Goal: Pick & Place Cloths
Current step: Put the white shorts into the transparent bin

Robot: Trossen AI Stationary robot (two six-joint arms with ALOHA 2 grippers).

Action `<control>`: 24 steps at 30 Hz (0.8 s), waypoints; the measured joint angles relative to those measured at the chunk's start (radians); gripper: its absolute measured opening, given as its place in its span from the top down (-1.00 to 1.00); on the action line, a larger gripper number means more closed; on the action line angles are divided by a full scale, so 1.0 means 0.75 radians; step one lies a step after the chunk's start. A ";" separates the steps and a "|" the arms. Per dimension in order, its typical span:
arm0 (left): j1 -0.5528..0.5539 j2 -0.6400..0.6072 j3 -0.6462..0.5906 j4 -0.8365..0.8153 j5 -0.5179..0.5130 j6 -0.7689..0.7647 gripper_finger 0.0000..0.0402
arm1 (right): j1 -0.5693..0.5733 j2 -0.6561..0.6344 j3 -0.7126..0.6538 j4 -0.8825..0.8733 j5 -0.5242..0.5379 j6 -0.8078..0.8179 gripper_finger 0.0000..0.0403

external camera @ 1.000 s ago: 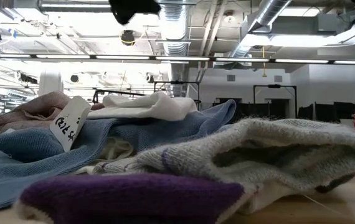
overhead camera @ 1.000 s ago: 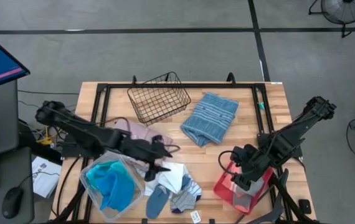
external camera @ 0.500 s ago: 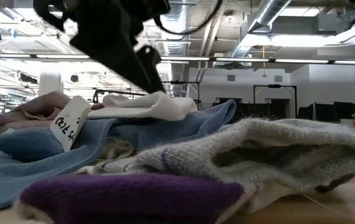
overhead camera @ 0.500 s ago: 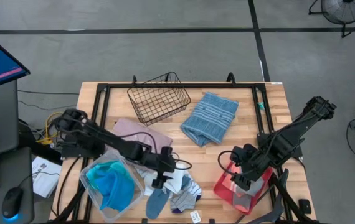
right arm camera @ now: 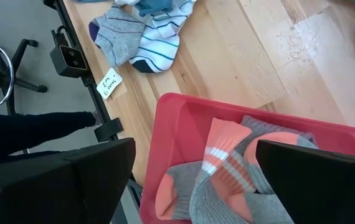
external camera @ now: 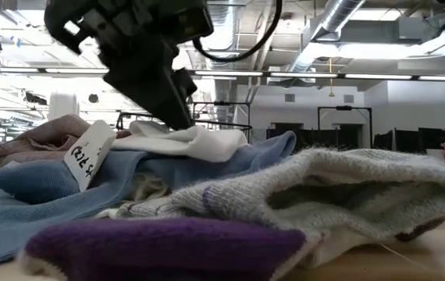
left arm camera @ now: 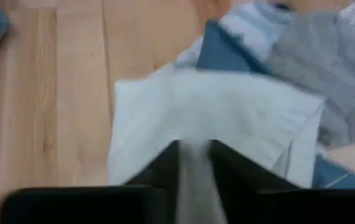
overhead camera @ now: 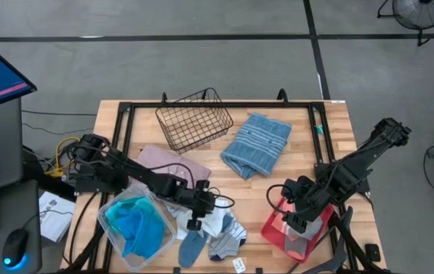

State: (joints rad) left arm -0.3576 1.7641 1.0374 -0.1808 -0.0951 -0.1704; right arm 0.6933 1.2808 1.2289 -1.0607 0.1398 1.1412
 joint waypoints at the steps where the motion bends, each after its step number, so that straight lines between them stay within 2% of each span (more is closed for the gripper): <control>1: 0.001 0.001 0.000 -0.020 -0.002 0.004 0.84 | 0.000 0.000 0.000 0.000 0.000 0.000 -0.63; 3: 0.006 0.010 -0.001 -0.028 -0.002 0.004 0.93 | 0.000 0.000 0.000 0.000 0.000 0.000 -0.63; 9: 0.007 -0.040 0.001 -0.043 -0.008 -0.068 0.99 | 0.000 0.001 0.000 0.000 0.000 0.000 -0.63; 12: 0.007 -0.149 0.007 -0.034 -0.055 -0.073 1.00 | 0.000 0.001 0.000 0.000 0.000 -0.018 -0.63; 16: 0.007 -0.343 0.007 -0.036 -0.212 -0.072 1.00 | 0.000 0.001 0.000 0.000 0.041 -0.025 -0.63; 19: 0.014 -0.466 0.007 -0.029 -0.273 -0.062 1.00 | 0.000 0.001 0.000 0.000 0.066 -0.035 -0.63; 21: 0.015 -0.517 -0.005 -0.036 -0.267 -0.029 0.98 | 0.000 0.001 0.000 0.000 0.071 -0.035 -0.63; 24: 0.015 -0.559 -0.030 -0.038 -0.143 0.015 0.88 | 0.000 0.001 0.000 0.001 0.091 -0.034 -0.63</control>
State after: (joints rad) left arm -0.3467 1.3447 1.0150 -0.2096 -0.2021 -0.1592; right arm 0.6933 1.2812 1.2289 -1.0603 0.2083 1.1156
